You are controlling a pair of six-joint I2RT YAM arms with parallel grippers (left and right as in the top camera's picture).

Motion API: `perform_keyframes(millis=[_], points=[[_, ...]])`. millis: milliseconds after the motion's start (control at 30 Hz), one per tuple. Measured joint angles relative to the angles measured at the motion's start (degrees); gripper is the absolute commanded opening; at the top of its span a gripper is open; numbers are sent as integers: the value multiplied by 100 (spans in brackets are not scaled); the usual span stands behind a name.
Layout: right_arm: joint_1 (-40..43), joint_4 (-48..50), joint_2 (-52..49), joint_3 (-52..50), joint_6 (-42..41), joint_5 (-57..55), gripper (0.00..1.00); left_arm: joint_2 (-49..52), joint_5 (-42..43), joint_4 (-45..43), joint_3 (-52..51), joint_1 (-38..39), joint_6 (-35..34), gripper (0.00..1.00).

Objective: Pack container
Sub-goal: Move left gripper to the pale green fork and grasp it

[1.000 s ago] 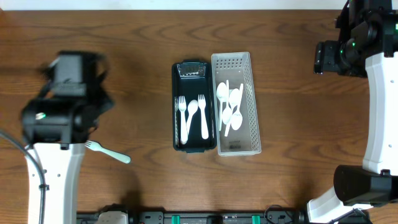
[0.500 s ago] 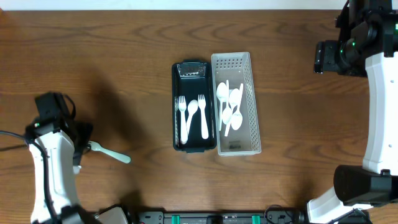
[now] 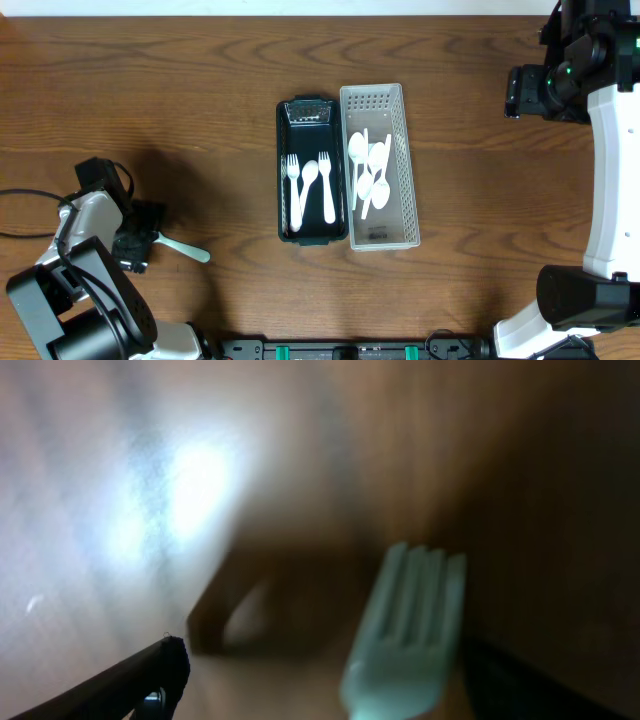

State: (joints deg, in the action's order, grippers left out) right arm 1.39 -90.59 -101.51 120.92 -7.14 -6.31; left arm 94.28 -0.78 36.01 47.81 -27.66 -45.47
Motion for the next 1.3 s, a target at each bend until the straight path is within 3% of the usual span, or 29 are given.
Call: perform_keyframes(millis=[500,1067,1300], points=[[0,0,0,0,-9,4,77,90,81,-260,52,63,949,76],[0,-129,0,0,-9,4,77,90,-219,70,98,507,599,76],[0,-136,0,0,-7,4,77,90,-267,114,103,522,479,64]])
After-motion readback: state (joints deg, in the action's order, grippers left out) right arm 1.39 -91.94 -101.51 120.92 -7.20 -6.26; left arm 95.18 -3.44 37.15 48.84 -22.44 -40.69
